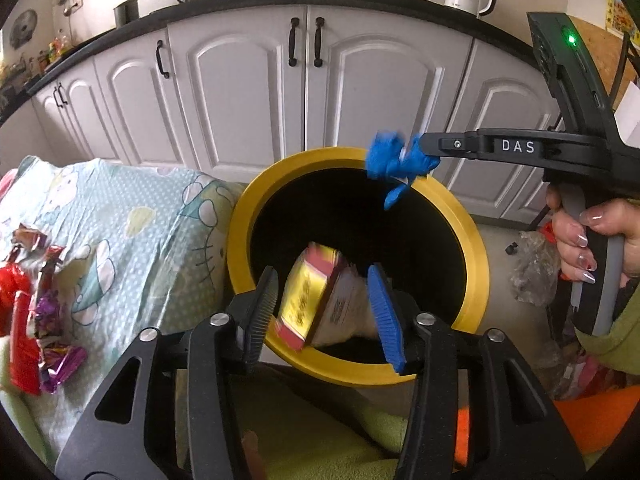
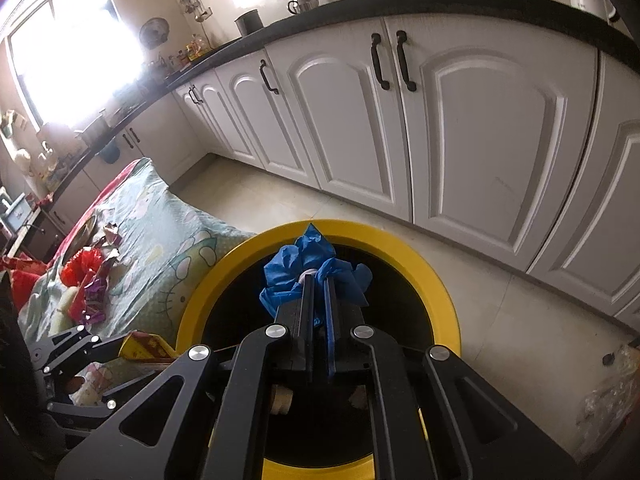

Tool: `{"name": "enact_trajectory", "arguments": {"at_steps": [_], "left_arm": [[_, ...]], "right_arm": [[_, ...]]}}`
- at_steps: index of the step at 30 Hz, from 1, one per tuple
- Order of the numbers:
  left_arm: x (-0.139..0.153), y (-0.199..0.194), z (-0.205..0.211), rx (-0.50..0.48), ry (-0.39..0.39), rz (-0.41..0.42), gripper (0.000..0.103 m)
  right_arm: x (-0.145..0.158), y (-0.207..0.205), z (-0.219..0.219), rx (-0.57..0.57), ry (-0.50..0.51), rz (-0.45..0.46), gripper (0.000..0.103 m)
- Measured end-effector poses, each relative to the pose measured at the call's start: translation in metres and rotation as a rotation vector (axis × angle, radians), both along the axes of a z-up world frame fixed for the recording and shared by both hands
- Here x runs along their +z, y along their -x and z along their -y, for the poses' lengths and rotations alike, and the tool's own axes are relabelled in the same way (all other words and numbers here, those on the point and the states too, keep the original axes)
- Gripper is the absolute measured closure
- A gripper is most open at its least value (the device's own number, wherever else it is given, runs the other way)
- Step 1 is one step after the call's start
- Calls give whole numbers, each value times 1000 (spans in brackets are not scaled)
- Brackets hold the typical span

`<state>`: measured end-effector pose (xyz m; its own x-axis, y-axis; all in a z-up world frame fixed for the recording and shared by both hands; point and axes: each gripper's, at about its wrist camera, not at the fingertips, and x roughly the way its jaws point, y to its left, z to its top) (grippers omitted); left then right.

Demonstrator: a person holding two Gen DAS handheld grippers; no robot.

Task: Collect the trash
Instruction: 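Open both tools to drop the snack box and gloves into the bin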

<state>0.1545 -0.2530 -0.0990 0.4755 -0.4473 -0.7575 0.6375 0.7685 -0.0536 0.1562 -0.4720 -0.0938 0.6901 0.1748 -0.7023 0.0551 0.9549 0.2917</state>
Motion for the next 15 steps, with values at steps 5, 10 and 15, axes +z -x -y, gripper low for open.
{"name": "enact_trajectory", "arguments": {"at_steps": [5,10,15], "left_arm": [[0,-3,-7,38,13,-10,44],[6,-6,-19,90,45,-13,25],[15,-9,-35,152,76,-10,11]], "right_arm": [[1,0,3,-8,-11,2,81],[3,2,2,-15,-14,10,71],[10,4,-3,-8,-6,25,61]]}}
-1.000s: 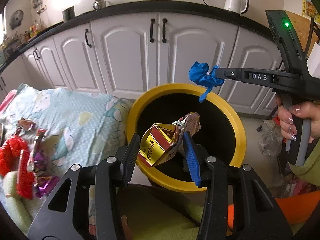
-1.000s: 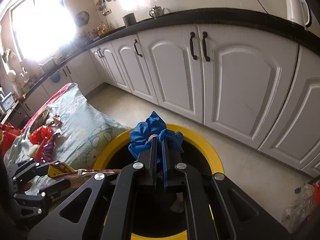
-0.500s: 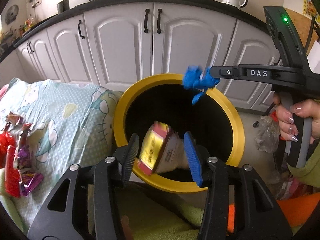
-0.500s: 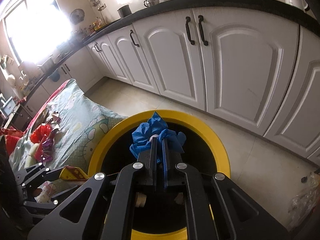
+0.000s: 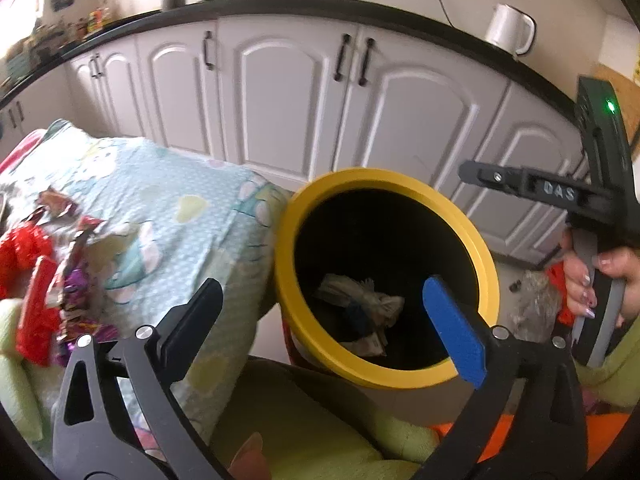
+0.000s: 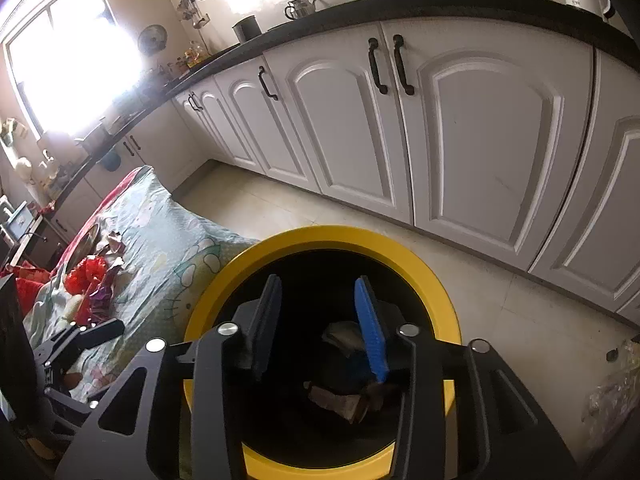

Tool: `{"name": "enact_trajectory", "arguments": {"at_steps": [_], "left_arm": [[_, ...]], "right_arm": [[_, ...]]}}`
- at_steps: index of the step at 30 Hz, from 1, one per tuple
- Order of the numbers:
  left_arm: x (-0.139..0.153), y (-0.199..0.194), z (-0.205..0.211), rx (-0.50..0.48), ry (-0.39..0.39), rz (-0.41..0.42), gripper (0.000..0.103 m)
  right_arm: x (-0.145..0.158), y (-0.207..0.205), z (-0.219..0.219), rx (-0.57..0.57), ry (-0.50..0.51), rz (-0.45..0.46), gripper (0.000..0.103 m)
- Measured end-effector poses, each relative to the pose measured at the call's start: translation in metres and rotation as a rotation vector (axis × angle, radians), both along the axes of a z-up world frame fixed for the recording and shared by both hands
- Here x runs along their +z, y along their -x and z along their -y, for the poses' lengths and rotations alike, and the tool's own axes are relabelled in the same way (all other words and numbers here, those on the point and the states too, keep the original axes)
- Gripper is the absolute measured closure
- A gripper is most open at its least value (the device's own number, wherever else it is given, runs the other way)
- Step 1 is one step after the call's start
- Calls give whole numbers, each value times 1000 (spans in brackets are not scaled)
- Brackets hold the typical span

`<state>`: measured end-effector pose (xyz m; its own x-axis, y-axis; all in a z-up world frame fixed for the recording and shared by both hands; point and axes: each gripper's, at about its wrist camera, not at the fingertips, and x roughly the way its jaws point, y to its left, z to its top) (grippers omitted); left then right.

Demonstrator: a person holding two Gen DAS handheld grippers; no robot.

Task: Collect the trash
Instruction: 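Open both tools to drop the snack box and gloves into the bin, then move both open tools back toward the trash on the bed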

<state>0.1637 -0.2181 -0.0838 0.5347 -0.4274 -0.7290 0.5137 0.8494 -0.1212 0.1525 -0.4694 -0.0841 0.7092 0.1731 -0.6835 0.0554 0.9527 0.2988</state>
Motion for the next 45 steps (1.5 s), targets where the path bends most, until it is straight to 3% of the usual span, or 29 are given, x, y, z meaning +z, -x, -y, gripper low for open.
{"name": "enact_trajectory", "arguments": {"at_steps": [3,10,29,45], "left_arm": [[6,2,-9,32,2,18,11],[23,5,-30,87,28,64,11],[53,10,-89,241,52,186,11],[69,14,-153,393,108,237,11]], "right_arm": [[4,1,-4,6,4,12,52],[19,4,-22,39,19,47,43],[50,12,-77,144,43,122,42],[65,9,-145,256,70,137,42]]}}
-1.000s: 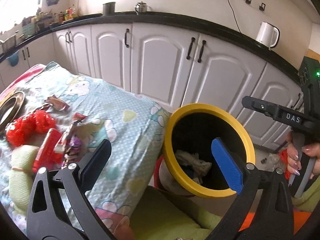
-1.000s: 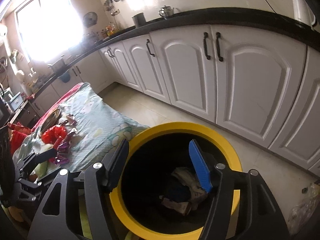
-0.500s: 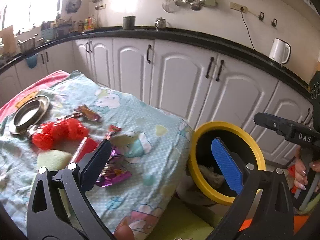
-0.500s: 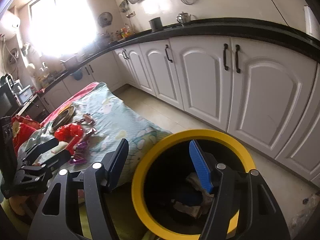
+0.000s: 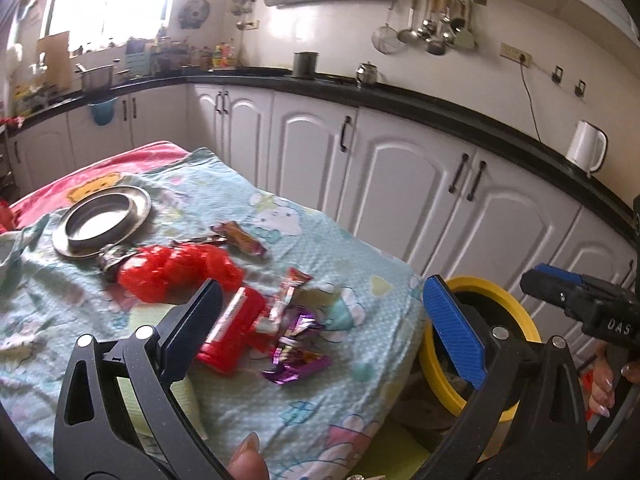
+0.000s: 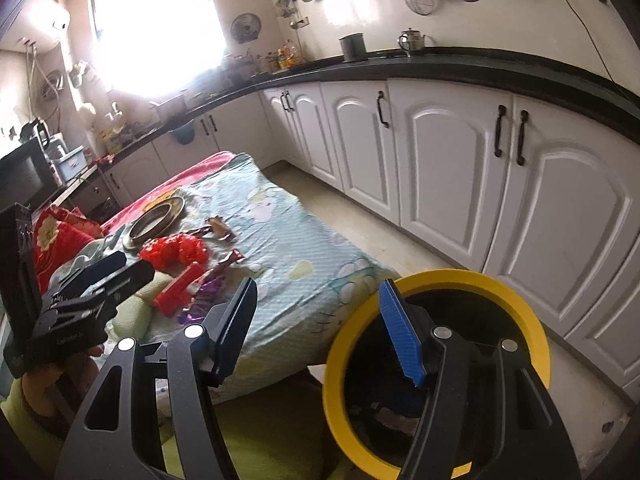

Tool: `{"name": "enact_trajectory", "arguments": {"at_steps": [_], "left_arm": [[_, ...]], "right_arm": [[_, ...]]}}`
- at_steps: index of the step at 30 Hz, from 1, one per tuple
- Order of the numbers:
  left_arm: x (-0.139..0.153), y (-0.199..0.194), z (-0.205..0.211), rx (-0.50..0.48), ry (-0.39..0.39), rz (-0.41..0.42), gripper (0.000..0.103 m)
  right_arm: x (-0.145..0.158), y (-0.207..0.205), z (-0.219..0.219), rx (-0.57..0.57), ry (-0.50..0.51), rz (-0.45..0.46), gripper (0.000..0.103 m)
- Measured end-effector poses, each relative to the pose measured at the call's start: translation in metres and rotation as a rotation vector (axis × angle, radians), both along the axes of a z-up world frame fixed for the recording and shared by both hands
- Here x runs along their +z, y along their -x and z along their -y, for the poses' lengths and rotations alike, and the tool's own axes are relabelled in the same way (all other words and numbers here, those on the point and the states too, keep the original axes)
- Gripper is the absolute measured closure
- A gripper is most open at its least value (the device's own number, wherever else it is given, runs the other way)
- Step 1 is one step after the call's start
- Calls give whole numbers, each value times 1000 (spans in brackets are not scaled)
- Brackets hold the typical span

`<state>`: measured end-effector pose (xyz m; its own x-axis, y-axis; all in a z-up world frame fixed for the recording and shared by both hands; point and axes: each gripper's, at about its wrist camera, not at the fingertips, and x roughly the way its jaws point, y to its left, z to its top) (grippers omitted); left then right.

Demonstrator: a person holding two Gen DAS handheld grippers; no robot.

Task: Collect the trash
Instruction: 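Move both open tools back toward the trash on the bed, then grasp the red plastic bag with the left tool while the right tool grasps a red snack wrapper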

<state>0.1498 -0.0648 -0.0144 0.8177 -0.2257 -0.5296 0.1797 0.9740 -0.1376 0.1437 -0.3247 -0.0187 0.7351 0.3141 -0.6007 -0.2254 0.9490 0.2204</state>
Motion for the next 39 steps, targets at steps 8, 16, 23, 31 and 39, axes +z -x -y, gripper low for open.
{"name": "enact_trajectory", "arguments": {"at_steps": [8,16,23,31,39], "left_arm": [[3,0,-36,82,28,17,11],[0,0,-81,187,78,10,11],[-5,-2,-112,251,109,3,11],[-18,-12,-139,306,131,-34,11],[-36,-37,-154,307,165,-95,11]], "right_arm": [[4,-5,-28,42,3,-4,42],[3,-17,-58,96,15,-19,42],[-3,-32,-85,131,25,-42,42],[-15,-60,-113,159,35,-77,42],[-34,-88,-137,176,62,-117,42]]}}
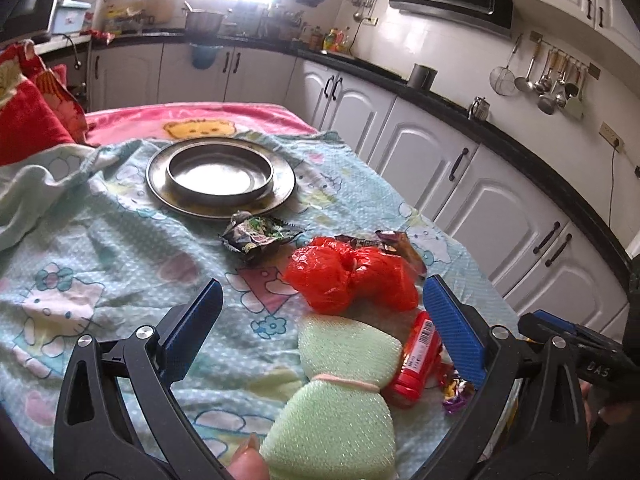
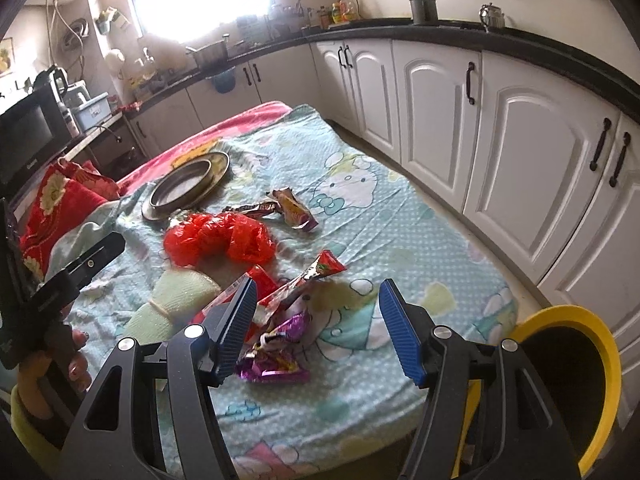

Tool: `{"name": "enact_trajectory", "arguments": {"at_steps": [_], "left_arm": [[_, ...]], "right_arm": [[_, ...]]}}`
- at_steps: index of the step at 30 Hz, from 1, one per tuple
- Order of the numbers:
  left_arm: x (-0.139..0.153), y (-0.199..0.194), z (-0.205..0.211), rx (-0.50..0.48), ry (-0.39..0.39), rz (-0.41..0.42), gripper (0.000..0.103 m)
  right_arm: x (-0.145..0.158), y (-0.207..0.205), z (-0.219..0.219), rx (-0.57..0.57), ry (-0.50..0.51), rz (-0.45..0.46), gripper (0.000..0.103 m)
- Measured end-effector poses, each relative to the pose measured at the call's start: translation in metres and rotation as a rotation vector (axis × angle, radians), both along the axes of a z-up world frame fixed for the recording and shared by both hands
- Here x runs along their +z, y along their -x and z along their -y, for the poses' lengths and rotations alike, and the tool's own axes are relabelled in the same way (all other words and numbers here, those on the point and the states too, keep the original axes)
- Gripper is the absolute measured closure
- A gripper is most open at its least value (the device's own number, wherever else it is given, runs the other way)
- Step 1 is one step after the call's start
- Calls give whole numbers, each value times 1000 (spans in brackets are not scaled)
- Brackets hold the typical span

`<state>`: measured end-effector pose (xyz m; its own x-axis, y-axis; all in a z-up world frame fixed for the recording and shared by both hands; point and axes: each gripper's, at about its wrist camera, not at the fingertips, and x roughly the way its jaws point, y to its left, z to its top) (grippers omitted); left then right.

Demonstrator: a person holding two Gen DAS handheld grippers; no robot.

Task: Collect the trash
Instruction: 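Grasp the red plastic bag with the left tool while the right tool grasps a red snack wrapper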

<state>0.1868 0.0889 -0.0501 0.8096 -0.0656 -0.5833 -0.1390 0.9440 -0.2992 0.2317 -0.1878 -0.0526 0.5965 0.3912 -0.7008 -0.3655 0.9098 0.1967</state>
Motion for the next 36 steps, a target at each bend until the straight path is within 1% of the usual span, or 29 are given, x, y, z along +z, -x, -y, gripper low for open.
{"name": "enact_trajectory", "arguments": {"at_steps": [3,4,7,9,12,14,17,19,23,24,25,26,27,28,29,30,34,36], "left_arm": [[-5,-10,-5,-13,41,-19,12],[-7,-13,-6,-18,52,-26,15],[-13,-24,-8,-26,85,-54,20],[-16,-30,-8,-30,97,-70,23],[-23,-40,-8,-34,111,-104,30],[-27,-45,-9,-36,118,-122,31],[-35,-52,-12,-30,140,-154,33],[-39,-55,-13,-27,154,-166,37],[-44,-56,-16,-22,175,-177,44],[-45,-57,-17,-23,179,-179,51],[-45,-56,-17,-22,181,-179,57],[-45,-56,-17,-21,182,-179,61],[-45,-55,-17,-24,187,-179,69],[-45,-54,-16,-26,190,-179,75],[-44,-54,-16,-28,190,-179,78],[-44,-53,-15,-31,188,-176,84],[-36,-48,-11,-42,181,-146,92],[-28,-43,-8,-48,172,-119,93]], "right_arm": [[-8,-10,-8,3,12,-16,42],[-12,-15,-11,4,17,-25,42],[-20,-25,-14,-2,16,-51,43],[-28,-32,-16,-4,11,-81,47],[-38,-42,-20,-4,3,-121,50],[-44,-47,-22,-6,-13,-148,54],[-52,-54,-23,-16,-33,-178,57],[-56,-59,-22,-23,-53,-196,63],[-60,-64,-19,-25,-90,-225,82],[-60,-64,-19,-27,-90,-220,87],[-58,-63,-17,-28,-91,-211,90],[-57,-62,-17,-27,-94,-207,93],[-55,-62,-16,-26,-100,-205,95],[-54,-61,-16,-24,-107,-202,95],[-52,-60,-15,-21,-113,-197,96],[-49,-58,-15,-19,-119,-189,96],[-39,-53,-14,-6,-142,-174,97],[-34,-51,-14,-3,-148,-163,97]]}}
